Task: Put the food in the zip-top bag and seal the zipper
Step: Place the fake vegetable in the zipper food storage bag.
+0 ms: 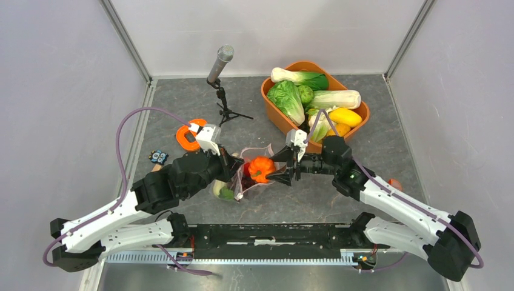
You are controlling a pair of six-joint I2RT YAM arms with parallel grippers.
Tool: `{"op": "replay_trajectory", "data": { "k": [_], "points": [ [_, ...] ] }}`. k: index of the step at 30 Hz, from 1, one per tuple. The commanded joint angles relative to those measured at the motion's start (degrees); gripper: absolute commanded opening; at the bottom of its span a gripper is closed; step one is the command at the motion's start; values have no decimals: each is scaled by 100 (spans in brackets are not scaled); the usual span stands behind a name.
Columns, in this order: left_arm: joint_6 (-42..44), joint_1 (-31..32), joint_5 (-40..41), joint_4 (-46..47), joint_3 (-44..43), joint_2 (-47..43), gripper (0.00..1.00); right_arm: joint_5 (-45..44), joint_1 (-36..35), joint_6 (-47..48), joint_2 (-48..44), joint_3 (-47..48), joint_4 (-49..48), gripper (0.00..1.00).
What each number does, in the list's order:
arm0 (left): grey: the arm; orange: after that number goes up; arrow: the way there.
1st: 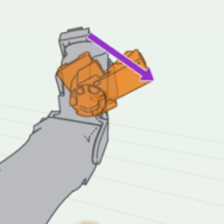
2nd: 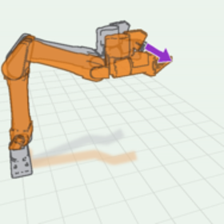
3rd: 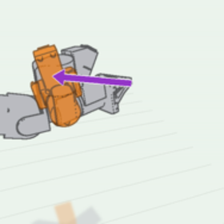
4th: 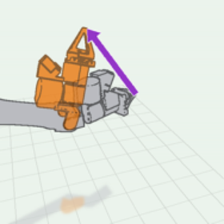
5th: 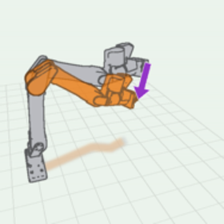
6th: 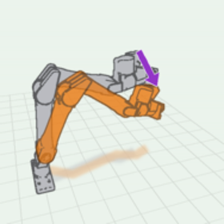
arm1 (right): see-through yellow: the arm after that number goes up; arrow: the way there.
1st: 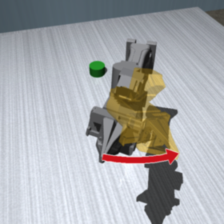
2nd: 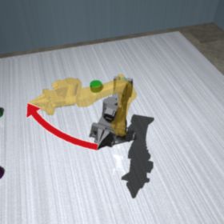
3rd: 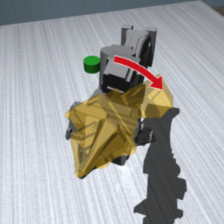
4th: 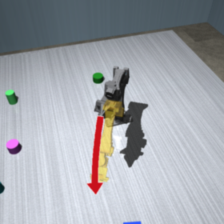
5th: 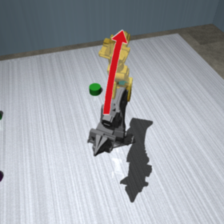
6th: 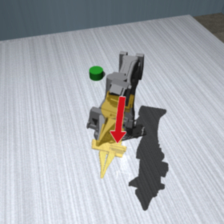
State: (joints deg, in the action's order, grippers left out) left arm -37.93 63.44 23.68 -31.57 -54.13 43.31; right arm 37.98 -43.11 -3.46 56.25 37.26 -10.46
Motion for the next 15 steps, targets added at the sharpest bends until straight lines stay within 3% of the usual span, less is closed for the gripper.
{"op": "replay_trajectory", "data": {
  "k": [1,7,11,15],
  "points": [
    [12,-2,99,198,-108,11,2,-751,-188,284,14,300,-110,41],
    [22,-5,145,156,-129,-42,2,-884,-311,279,231,481,-120,50],
    [19,0,196,143,-116,-104,2,-1055,-318,227,207,487,-136,69],
    [23,-5,207,143,-98,-126,2,-1066,-321,155,16,368,-317,80]
  ]
}}
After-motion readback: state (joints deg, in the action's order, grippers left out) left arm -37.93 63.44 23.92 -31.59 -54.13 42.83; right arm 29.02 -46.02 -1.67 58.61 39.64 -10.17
